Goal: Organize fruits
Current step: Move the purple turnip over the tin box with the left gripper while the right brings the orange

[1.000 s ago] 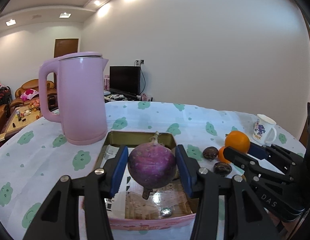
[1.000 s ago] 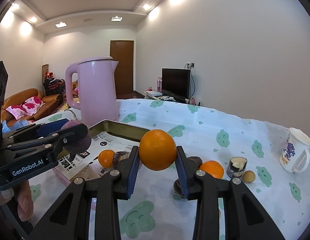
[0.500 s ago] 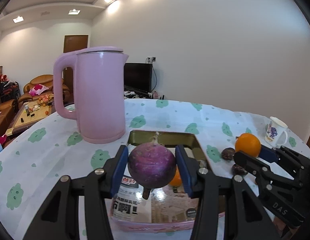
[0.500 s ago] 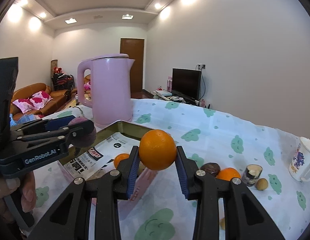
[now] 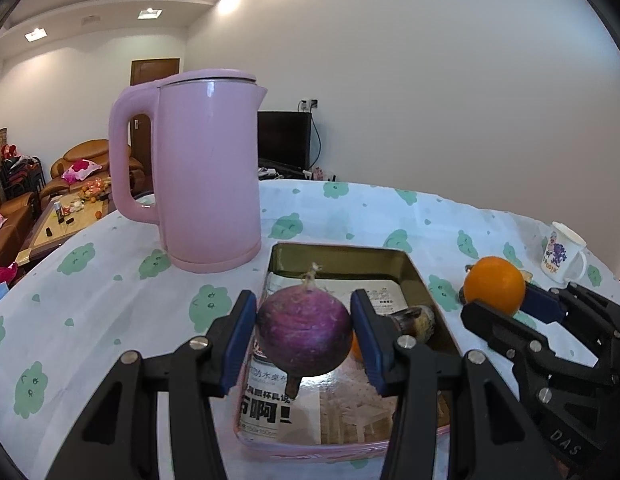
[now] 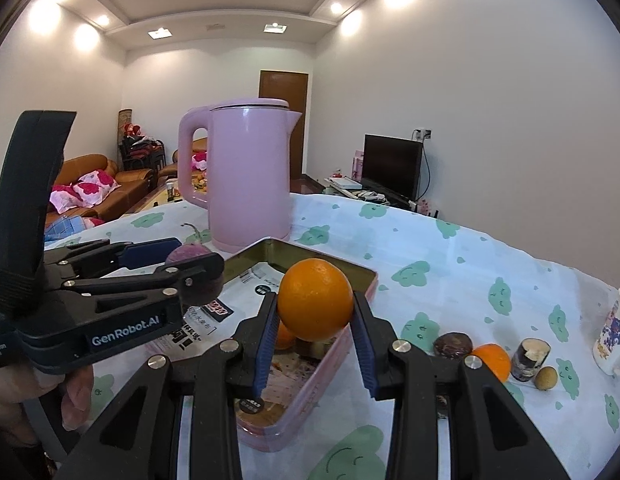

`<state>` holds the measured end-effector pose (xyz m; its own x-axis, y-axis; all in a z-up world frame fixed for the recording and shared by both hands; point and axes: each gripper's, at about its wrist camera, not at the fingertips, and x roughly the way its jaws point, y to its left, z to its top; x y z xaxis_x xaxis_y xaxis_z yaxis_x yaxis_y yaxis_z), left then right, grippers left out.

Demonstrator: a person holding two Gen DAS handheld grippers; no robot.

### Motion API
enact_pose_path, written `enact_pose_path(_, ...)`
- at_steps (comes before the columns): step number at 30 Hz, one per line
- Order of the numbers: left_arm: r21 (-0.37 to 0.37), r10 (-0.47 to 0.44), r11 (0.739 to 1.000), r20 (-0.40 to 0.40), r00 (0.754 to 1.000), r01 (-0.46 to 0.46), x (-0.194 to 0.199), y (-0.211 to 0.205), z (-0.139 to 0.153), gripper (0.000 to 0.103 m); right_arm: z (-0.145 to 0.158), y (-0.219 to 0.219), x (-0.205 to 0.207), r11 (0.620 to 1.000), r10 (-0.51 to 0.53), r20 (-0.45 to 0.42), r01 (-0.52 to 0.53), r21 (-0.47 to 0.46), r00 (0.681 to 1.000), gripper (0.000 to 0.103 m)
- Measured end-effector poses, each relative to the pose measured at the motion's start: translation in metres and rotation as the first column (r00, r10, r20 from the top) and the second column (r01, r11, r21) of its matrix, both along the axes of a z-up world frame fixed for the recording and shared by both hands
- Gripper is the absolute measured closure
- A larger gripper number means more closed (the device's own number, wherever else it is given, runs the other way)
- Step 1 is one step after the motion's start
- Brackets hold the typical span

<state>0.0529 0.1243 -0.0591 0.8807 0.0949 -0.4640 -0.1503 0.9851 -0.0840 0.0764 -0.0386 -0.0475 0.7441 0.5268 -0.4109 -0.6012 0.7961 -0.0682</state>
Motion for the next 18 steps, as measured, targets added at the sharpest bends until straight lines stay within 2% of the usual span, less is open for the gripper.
enact_pose_path(18,0.003,-0.008,1.0,-0.044,0.999,0.008,0.006,0.0025,-0.0066,0.052,-0.0082,0.0087,0.0092,1.0,0.021,-0.061,-0.022,-0.014,0.998,0.065)
